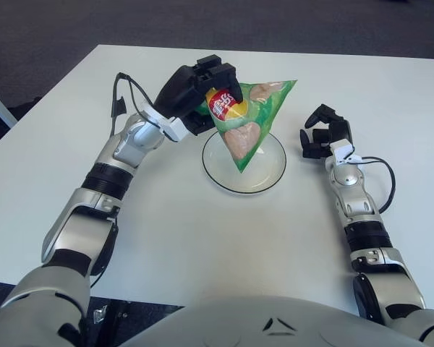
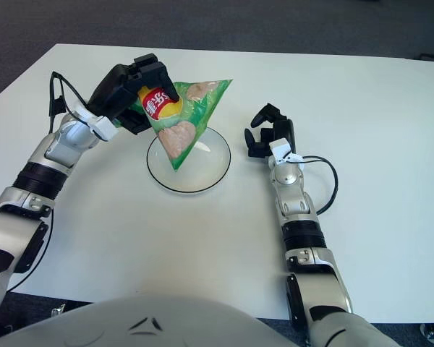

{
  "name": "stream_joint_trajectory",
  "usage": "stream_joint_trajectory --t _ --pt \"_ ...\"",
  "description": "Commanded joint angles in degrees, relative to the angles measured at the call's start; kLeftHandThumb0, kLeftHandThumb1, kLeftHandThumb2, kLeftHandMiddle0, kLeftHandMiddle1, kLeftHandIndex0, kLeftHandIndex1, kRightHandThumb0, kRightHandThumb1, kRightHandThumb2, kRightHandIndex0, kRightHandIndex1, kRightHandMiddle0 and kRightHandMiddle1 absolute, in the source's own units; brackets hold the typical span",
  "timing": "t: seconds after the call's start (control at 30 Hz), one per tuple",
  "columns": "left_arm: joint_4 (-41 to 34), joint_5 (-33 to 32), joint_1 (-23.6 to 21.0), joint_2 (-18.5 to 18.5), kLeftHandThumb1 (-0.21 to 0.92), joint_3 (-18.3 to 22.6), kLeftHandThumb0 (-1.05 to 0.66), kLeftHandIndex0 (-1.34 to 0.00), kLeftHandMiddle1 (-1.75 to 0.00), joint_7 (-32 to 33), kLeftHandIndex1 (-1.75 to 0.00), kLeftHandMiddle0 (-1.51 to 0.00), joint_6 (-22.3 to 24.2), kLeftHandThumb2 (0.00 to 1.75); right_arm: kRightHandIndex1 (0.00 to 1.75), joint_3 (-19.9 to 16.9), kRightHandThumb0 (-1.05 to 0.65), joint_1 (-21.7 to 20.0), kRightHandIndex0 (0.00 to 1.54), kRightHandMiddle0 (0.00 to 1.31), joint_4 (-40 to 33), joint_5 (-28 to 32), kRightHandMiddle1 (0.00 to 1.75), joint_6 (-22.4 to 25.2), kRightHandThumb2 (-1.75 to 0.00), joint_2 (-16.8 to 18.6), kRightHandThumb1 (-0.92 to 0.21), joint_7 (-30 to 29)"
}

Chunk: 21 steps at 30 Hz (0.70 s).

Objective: Put the snack into the plate.

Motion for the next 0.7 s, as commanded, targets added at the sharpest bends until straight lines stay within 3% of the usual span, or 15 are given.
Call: stream_joint_trajectory --t 0.0,0.53,0.67 --pt "-1.55 0.49 0.35 0.00 0.15 0.46 0.54 -0.98 -1.75 -1.98 -1.75 -0.75 -0.22 1.52 1.75 0.82 -0.52 4.04 1.33 0.70 3.17 -1.09 1.75 2.29 -1.43 0.97 -0.22 0.10" --pt "-2.34 2.61 0.79 -2.08 0.17 -1.03 0.53 -0.94 -1.75 -6.76 -1.75 -0.73 -3.58 1.50 1.75 1.21 -0.53 3.99 1.34 0.71 3.25 -1.67 1.75 2.67 -1.45 0.77 -0.20 -0.07" --pt "-1.83 7.04 1.37 -2.87 0.17 -0.99 0.52 -0.94 -1.75 -4.94 -1.75 -0.73 -4.80 1.49 1.75 1.12 -0.53 4.08 1.34 0.70 3.21 -1.37 1.75 2.81 -1.44 0.81 -0.21 0.29"
